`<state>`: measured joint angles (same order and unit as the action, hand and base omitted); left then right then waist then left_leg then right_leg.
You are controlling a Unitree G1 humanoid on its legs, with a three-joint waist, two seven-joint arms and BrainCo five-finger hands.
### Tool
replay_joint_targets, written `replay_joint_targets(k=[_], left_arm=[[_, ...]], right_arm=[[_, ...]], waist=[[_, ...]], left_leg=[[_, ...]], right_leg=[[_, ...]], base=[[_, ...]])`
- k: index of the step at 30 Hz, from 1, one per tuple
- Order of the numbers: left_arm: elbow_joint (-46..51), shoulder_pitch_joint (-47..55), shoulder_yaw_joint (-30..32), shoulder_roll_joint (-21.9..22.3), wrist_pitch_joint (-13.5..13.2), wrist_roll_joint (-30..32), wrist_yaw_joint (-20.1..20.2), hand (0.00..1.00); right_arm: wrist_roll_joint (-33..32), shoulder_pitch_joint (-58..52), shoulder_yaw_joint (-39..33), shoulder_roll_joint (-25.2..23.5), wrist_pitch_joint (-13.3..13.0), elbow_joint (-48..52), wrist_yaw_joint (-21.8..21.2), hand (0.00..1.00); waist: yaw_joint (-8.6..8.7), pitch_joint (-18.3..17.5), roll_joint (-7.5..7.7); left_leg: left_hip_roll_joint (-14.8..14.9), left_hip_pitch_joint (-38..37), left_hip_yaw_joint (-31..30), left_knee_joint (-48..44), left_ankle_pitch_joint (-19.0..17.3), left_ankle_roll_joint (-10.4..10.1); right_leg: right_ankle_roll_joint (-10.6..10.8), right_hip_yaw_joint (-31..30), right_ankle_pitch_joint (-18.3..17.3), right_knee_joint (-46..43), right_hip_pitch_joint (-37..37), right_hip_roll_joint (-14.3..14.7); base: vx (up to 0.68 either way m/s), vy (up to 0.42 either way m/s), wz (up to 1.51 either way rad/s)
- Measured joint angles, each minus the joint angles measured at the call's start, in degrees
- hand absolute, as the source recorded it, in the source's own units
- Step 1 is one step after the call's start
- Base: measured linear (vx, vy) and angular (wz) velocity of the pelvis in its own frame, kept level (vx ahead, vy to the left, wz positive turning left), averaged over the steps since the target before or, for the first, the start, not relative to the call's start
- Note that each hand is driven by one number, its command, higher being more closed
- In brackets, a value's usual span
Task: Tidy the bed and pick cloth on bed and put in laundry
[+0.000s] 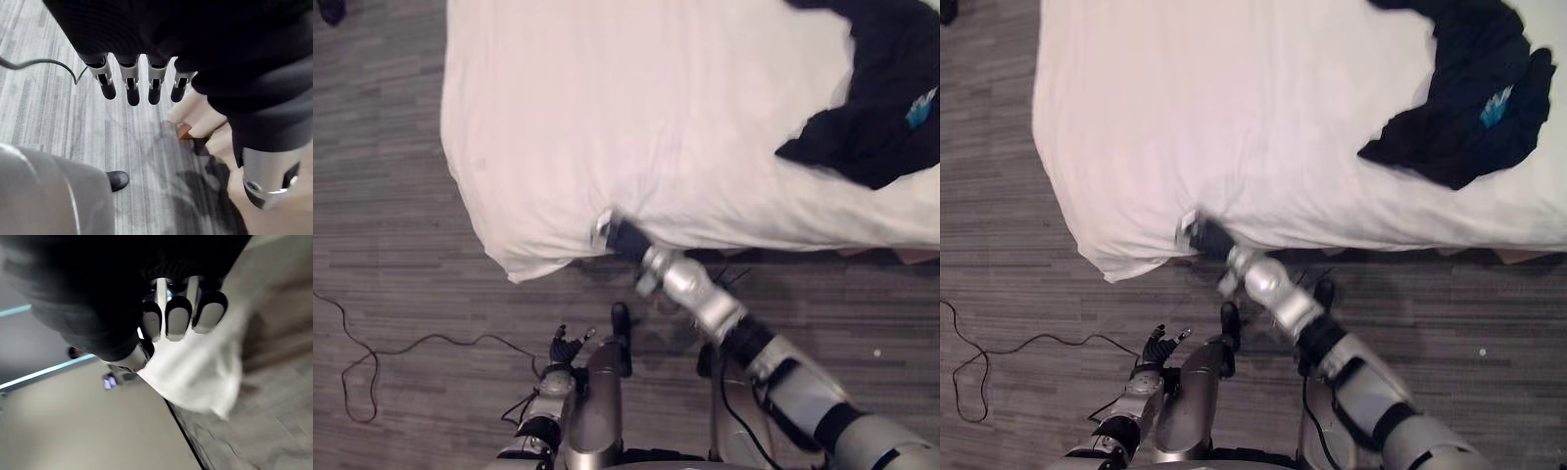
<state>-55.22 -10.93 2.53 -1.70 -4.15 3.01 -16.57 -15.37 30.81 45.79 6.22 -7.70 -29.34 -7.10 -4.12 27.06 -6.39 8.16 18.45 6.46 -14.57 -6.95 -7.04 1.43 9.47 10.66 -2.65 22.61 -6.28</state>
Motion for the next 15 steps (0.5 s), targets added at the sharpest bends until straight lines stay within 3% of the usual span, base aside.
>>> replay_joint_targets(k=[3,6,9,13,15], left_arm=[[0.3,0.4,0.3,-0.5,1.0,0.5,0.1,0.00],[0.3,1.2,0.3,-0.6,1.4,1.6,0.1,0.00],[0.0,1.6,0.3,-0.9,1.8,2.2,0.2,0.00],[-0.1,1.6,0.3,-1.1,1.8,2.1,0.1,0.00],[-0.4,1.4,0.3,-1.4,1.2,1.6,0.0,0.00]], right_arm=[[-1.3,-3.7,2.4,-1.3,1.9,2.2,-2.0,1.00],[-3.3,-3.1,-0.9,-2.0,1.2,7.9,-1.7,1.00],[-3.8,-0.2,-10.4,-3.7,-1.0,10.7,0.9,1.00],[-4.4,3.1,-19.0,-3.4,-2.0,10.7,5.0,1.00],[-4.6,5.4,-26.4,-3.2,-3.4,12.8,8.7,1.00]], waist=[[0.19,0.0,0.95],[0.26,-0.6,2.36],[0.24,-1.9,4.72],[0.41,-1.9,4.84],[0.40,-1.8,4.77]], left_leg=[[0.1,-3.4,0.5,0.9,0.1,-0.2],[0.1,-5.4,1.2,1.6,0.1,-0.2],[-0.1,-5.8,2.0,1.2,0.1,-0.2],[-0.1,-3.4,2.3,-1.8,-0.4,0.4],[0.1,1.6,2.1,-5.7,-1.4,0.8]], right_leg=[[0.0,-0.2,0.0,0.8,-2.9,0.2],[0.1,-0.6,-0.1,0.9,-4.5,0.3],[0.2,-1.6,0.1,0.8,-4.4,0.2],[0.3,-2.1,0.1,-0.9,-2.3,0.1],[0.3,-2.5,0.2,-2.9,1.9,0.1]], base=[[0.05,0.013,-0.07],[0.02,0.014,-0.13],[0.00,0.016,-0.10],[-0.04,0.013,-0.04],[-0.10,-0.016,-0.02]])
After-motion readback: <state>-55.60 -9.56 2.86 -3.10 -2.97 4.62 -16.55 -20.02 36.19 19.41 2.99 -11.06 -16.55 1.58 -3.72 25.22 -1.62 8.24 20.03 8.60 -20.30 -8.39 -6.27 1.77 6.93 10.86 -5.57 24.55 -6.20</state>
